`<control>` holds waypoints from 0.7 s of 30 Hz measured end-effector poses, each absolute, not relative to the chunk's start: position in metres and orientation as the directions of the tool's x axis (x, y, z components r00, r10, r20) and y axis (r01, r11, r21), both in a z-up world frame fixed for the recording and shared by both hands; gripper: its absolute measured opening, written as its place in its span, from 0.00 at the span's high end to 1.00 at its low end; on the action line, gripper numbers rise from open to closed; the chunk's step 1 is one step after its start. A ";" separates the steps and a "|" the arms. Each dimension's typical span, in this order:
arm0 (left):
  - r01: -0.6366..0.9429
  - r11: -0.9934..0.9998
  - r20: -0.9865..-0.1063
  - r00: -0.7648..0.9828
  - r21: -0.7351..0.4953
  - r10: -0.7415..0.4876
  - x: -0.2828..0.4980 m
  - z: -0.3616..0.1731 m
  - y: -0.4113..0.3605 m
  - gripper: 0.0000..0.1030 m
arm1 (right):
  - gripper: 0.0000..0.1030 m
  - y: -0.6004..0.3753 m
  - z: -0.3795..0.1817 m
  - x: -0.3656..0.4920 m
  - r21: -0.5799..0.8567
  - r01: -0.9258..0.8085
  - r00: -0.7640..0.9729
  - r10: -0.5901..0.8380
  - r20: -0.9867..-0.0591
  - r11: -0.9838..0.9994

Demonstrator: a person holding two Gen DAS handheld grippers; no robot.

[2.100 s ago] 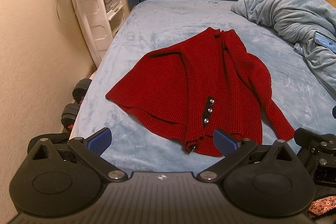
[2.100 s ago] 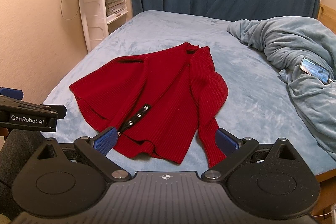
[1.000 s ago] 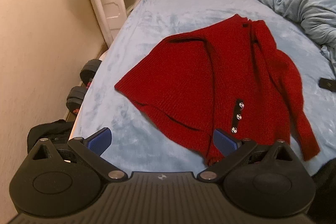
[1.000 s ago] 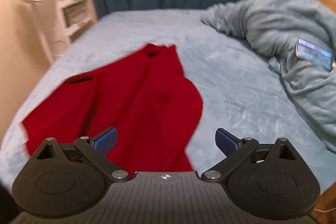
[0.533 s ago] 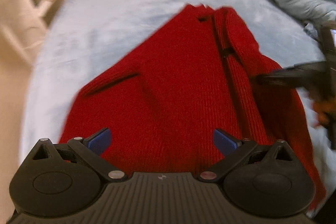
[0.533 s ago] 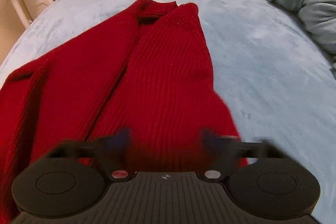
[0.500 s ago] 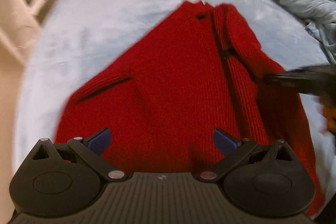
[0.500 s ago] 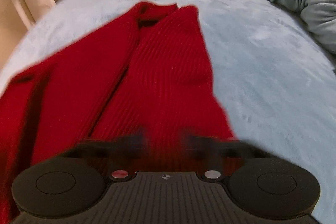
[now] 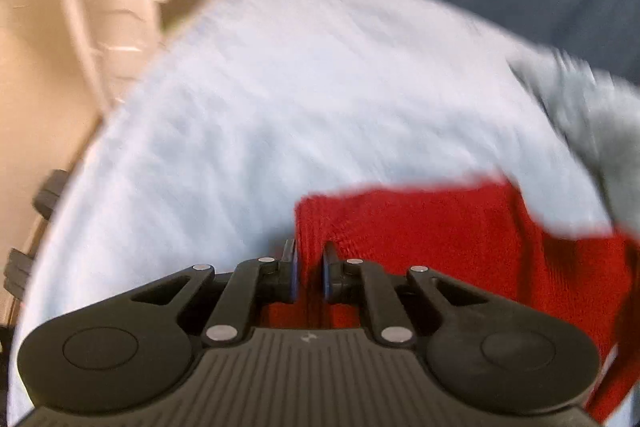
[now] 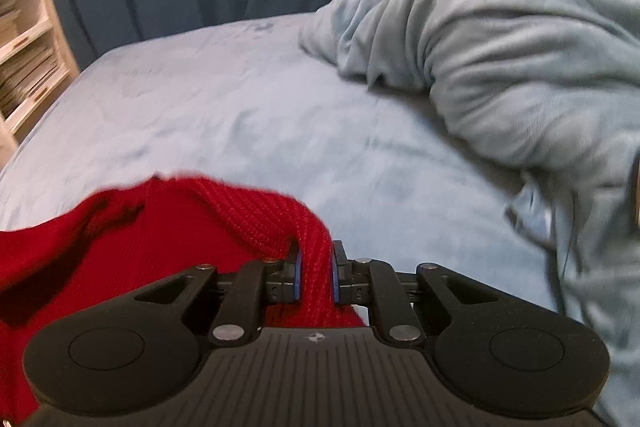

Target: Fold small clothes

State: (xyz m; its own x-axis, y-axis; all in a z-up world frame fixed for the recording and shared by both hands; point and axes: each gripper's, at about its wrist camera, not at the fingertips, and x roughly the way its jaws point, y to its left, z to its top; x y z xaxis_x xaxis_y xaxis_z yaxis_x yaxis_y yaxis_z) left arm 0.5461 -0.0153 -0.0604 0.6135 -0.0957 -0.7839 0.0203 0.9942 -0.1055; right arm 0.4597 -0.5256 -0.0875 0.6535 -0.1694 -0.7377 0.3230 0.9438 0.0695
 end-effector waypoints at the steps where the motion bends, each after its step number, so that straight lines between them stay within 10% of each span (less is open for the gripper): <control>1: -0.004 0.995 -0.779 0.622 -0.098 -0.075 0.557 -0.057 -0.004 0.90 | 0.87 -0.525 -0.085 0.474 0.037 0.318 0.660 -0.193 -0.727 0.947; 7: -0.165 0.978 -0.758 0.652 -0.131 0.008 0.596 -0.057 0.064 0.90 | 1.00 -0.519 -0.054 0.560 -0.207 0.434 0.711 -0.475 -0.519 0.877; 10: -0.331 0.932 -0.791 0.605 -0.148 0.089 0.633 -0.080 0.103 0.83 | 1.00 -0.539 -0.057 0.594 -0.068 0.465 0.687 -0.408 -0.601 0.883; 13: -0.521 0.847 -0.823 0.524 -0.107 0.218 0.646 -0.102 0.144 0.16 | 0.89 -0.531 -0.079 0.581 0.050 0.391 0.701 -0.262 -0.663 0.919; 17: -0.441 0.852 -0.837 0.548 -0.284 0.005 0.618 -0.105 0.167 0.13 | 0.51 -0.491 -0.111 0.501 0.225 0.215 0.670 0.023 -0.742 0.950; 21: -0.249 0.890 -0.853 0.466 -0.382 -0.235 0.561 -0.103 0.139 0.12 | 0.51 -0.455 -0.137 0.404 0.364 0.236 0.569 0.176 -0.804 0.901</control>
